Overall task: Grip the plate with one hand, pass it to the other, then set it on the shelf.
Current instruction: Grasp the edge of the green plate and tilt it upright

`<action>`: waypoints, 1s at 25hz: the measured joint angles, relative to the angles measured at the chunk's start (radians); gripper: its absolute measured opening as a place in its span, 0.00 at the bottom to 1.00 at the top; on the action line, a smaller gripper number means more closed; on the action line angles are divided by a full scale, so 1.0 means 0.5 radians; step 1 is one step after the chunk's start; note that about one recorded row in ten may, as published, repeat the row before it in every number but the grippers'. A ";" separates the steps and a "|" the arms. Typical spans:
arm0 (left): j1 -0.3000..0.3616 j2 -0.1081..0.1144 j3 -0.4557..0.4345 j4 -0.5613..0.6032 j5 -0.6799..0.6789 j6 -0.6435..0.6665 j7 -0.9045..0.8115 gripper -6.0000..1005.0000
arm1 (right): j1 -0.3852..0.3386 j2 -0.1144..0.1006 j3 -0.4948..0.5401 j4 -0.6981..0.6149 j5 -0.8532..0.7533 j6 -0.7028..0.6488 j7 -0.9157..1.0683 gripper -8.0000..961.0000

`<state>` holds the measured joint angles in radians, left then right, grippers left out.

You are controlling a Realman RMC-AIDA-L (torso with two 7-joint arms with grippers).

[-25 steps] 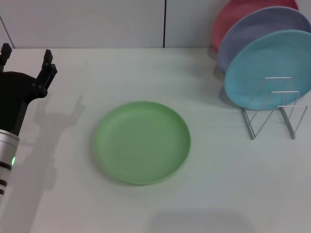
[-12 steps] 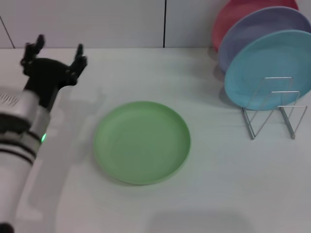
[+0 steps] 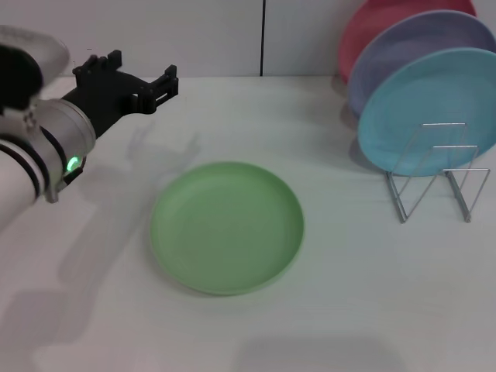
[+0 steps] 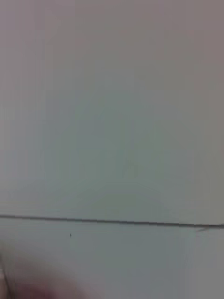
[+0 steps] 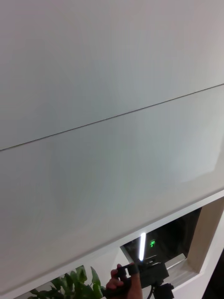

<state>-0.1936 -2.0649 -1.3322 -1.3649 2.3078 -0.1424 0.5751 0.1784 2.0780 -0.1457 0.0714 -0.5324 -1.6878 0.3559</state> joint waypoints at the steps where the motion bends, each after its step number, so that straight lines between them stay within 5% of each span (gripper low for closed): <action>1: 0.011 -0.001 -0.038 -0.055 -0.001 -0.090 -0.030 0.86 | 0.004 -0.001 0.000 -0.003 0.000 0.010 0.000 0.86; 4: 0.061 -0.001 -0.078 -0.147 0.018 -0.163 -0.059 0.86 | 0.017 -0.002 0.000 -0.007 0.000 0.048 -0.003 0.86; 8: 0.121 -0.001 0.000 -0.156 0.101 0.064 0.053 0.86 | 0.033 -0.002 0.000 -0.025 0.000 0.075 -0.010 0.86; 9: 0.172 -0.007 0.170 -0.086 0.208 0.484 0.195 0.86 | 0.035 -0.002 0.000 -0.026 0.000 0.077 -0.010 0.86; 11: 0.197 -0.012 0.317 0.027 0.245 0.884 0.301 0.86 | 0.036 -0.002 0.000 -0.027 0.000 0.078 -0.010 0.86; 15: 0.124 -0.014 0.618 0.459 0.184 1.982 0.352 0.86 | 0.036 -0.002 0.000 -0.027 0.000 0.078 -0.006 0.86; 18: 0.088 0.011 0.708 0.618 0.098 2.666 -0.191 0.86 | 0.032 -0.002 0.000 -0.026 0.000 0.078 -0.006 0.86; 19: 0.088 0.011 0.708 0.618 0.098 2.666 -0.191 0.86 | 0.031 -0.002 0.000 -0.027 0.000 0.078 -0.007 0.86; 25: -0.015 0.021 0.523 0.908 0.546 2.563 -1.426 0.85 | 0.030 -0.002 0.000 -0.026 0.000 0.078 -0.013 0.86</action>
<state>-0.2009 -2.0543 -1.0709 -0.9109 2.5807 1.1389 -0.1377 0.1935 2.0769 -0.1456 0.0583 -0.5322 -1.6489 0.3494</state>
